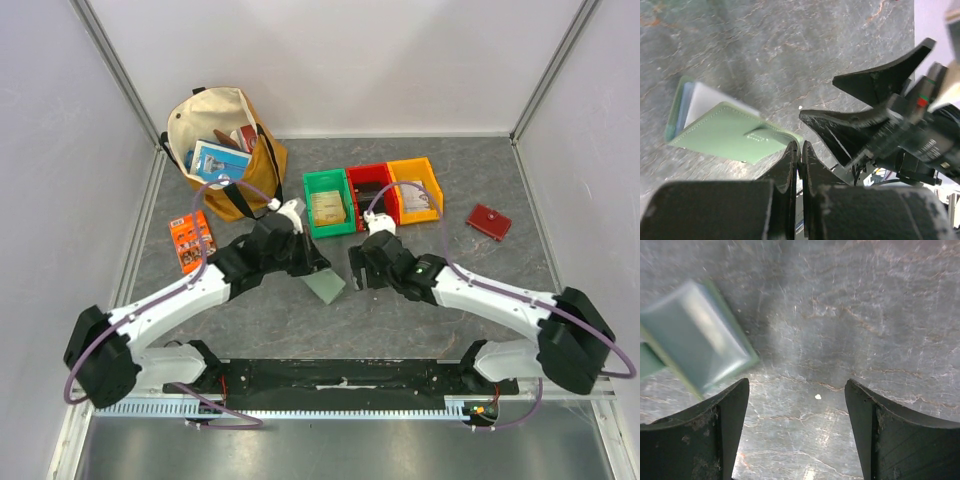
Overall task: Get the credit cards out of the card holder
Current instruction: Open the card holder at the center of the board.
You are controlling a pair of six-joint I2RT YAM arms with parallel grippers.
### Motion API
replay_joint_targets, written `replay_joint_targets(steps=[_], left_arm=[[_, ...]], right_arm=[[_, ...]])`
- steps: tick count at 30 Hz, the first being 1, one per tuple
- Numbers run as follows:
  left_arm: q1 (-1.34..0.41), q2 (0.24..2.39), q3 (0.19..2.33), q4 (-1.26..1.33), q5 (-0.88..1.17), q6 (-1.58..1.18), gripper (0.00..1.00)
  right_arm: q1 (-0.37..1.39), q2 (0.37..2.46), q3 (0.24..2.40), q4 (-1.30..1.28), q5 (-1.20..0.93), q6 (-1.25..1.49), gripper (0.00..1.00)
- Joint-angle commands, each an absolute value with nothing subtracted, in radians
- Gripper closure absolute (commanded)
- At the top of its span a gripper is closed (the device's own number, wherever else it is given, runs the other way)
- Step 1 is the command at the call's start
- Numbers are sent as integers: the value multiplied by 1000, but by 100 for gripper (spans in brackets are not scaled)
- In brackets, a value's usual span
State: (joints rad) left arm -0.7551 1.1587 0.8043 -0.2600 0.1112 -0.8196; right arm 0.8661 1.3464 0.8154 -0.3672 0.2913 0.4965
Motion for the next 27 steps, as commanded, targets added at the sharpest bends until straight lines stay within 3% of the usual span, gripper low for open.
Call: replay_joint_targets(steps=[1,6,16,27], left_arm=[[-785,1290,897,-252,130,-746,98],[-790,1370,894,-242,170,-732,98],[-776,1197,681,-256,54,-750,98],[-727,1183,551,-255,-40,-750,98]], right_arm=[[851,1221,767,-256,325,537,17],[838,1169,733,-225,285,529,21],[834,1288,729,-106,101,509,53],[790,1282,664,-28,17,551,54]])
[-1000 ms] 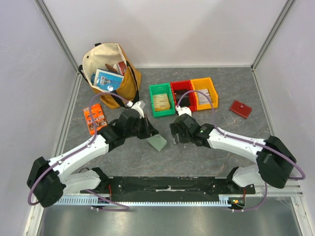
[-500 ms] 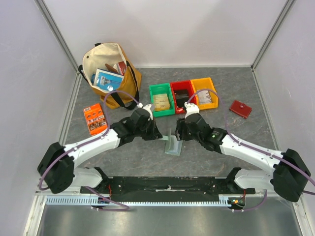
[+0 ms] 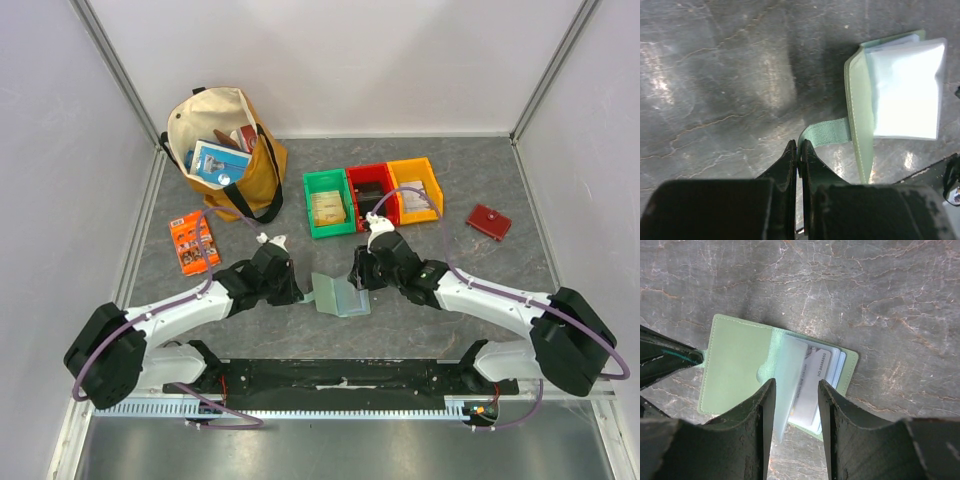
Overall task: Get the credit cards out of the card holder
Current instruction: Open the card holder at the center of the board.
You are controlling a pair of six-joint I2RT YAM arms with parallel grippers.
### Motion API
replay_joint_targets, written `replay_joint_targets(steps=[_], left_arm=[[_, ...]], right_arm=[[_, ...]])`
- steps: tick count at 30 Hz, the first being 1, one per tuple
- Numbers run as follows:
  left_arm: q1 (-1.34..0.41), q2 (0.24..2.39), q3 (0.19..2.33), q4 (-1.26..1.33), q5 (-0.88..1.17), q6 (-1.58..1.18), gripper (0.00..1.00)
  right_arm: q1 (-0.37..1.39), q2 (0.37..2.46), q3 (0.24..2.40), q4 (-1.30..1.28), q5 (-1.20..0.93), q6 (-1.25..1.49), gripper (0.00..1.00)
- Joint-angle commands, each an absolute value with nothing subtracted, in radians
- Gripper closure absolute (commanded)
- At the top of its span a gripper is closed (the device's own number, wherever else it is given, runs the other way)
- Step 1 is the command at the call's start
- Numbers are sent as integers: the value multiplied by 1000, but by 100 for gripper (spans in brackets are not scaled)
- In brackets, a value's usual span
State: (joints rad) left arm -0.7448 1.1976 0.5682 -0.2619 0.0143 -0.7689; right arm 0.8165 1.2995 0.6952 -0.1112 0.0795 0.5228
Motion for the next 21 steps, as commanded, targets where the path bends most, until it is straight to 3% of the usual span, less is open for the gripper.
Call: replay_joint_targets(steps=[1,9,15,21], left_arm=[[-721,1187,548,-256,-40,-747,98],[-719,1212,538,-281,-87,-735,98],[-719,1213,545,-285,-89,-738,98],[-723,1169,546,-285,-77,-765,87]], right_arm=[[784,1285,657,-12,3,555,54],[762,1331,615,119,-147,597,64],[762,1405,614,245,-326,637,64],[765,1515,643,314,-437,663,59]])
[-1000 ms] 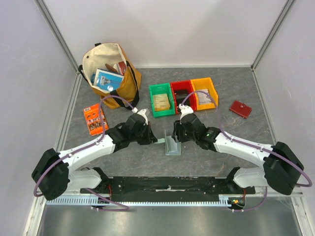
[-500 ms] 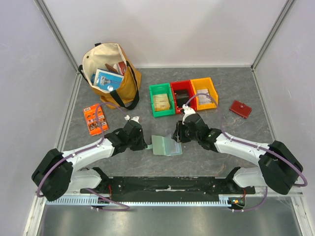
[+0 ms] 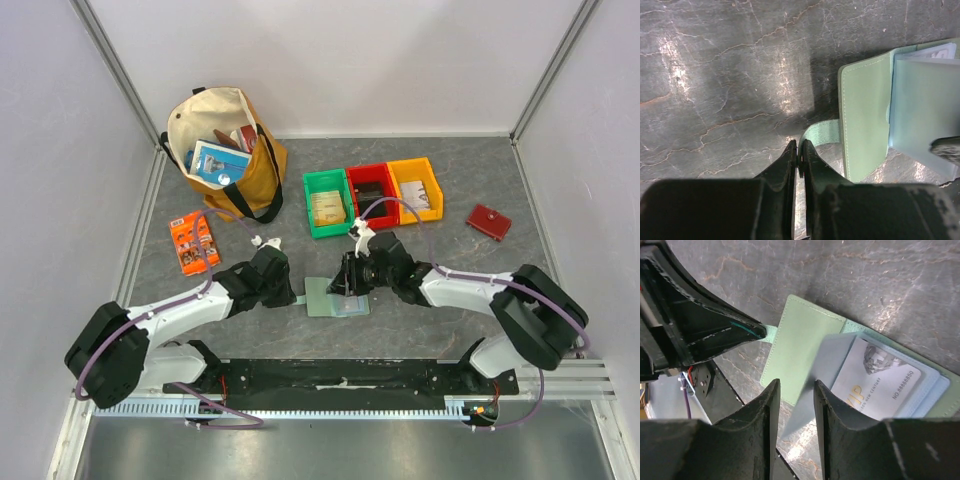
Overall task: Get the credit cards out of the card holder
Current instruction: Open the card holder at the center of the board, then remove the credit card from the card holder.
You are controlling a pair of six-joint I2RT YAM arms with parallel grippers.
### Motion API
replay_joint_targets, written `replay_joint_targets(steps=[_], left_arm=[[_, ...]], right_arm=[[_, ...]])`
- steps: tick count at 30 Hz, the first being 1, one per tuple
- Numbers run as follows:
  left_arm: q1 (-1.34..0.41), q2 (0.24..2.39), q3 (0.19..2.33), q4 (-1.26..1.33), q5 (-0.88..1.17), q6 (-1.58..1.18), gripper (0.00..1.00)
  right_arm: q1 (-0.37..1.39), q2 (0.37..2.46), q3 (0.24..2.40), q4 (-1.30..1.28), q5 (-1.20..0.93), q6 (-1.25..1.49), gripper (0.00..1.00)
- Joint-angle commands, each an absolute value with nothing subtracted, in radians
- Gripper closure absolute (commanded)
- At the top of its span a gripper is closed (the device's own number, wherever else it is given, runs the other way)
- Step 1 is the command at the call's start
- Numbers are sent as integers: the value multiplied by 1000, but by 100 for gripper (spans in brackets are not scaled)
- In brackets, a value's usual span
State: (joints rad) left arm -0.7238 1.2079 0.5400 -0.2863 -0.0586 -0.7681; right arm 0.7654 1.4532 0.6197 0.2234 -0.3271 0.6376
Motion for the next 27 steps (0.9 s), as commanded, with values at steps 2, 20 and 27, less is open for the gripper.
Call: replay_joint_targets(steps=[2,20,27], left_arm=[[-721,1144,548,-285,-75,-775,83],[-722,922,601,-341,-37,-836,44],[-727,1024,614,-209,-5,-874,67]], right_arm=[[772,1554,653,334,-466,670,59],[805,1661,735,267,-459,654,30],[805,1585,749,206,-388,614,46]])
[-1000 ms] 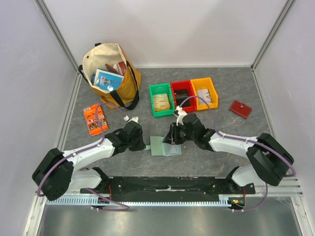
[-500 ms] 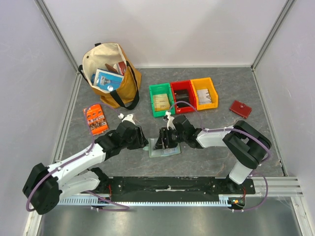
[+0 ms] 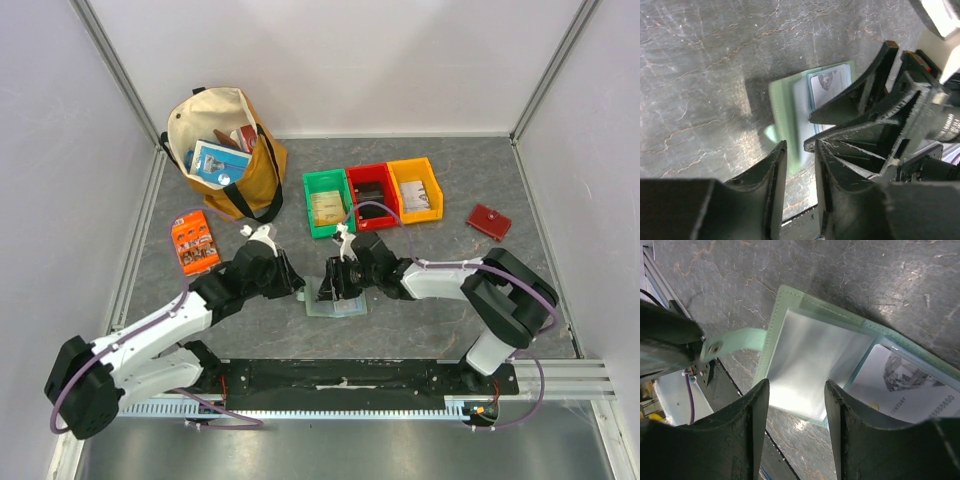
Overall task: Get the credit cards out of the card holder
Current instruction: Remove the credit card from the card holder.
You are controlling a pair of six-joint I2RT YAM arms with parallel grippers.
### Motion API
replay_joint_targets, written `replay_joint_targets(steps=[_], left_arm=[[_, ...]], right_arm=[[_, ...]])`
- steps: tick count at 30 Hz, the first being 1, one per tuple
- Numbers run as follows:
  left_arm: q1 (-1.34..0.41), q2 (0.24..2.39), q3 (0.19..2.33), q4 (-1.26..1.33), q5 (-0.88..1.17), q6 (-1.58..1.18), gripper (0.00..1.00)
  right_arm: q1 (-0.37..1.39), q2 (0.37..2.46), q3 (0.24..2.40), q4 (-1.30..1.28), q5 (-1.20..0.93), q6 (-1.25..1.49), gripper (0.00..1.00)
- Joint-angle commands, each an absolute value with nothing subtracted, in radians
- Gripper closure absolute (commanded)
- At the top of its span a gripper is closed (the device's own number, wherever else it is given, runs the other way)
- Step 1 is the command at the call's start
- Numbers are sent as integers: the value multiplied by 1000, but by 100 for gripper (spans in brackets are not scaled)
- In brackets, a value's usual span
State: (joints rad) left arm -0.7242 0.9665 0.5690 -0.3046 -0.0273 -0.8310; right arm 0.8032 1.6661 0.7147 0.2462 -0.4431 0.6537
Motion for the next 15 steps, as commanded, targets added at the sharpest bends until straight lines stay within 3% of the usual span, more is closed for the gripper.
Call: replay_joint_targets(steps=[1,7,9,15], left_arm=[[-726,1044,620,-192,21,-876,69],[-744,1129,644,-124,69,-894,73],[-745,1114,640,-124,49,-902,73],[-744,1031,634,-155,6,-910,73]], right_arm=[[805,1565,749,187,-371,604,48],[805,1525,765,112,-301,543,58],[805,1549,765,132,-311,548,67],[804,1641,759,233,-376,575,77]])
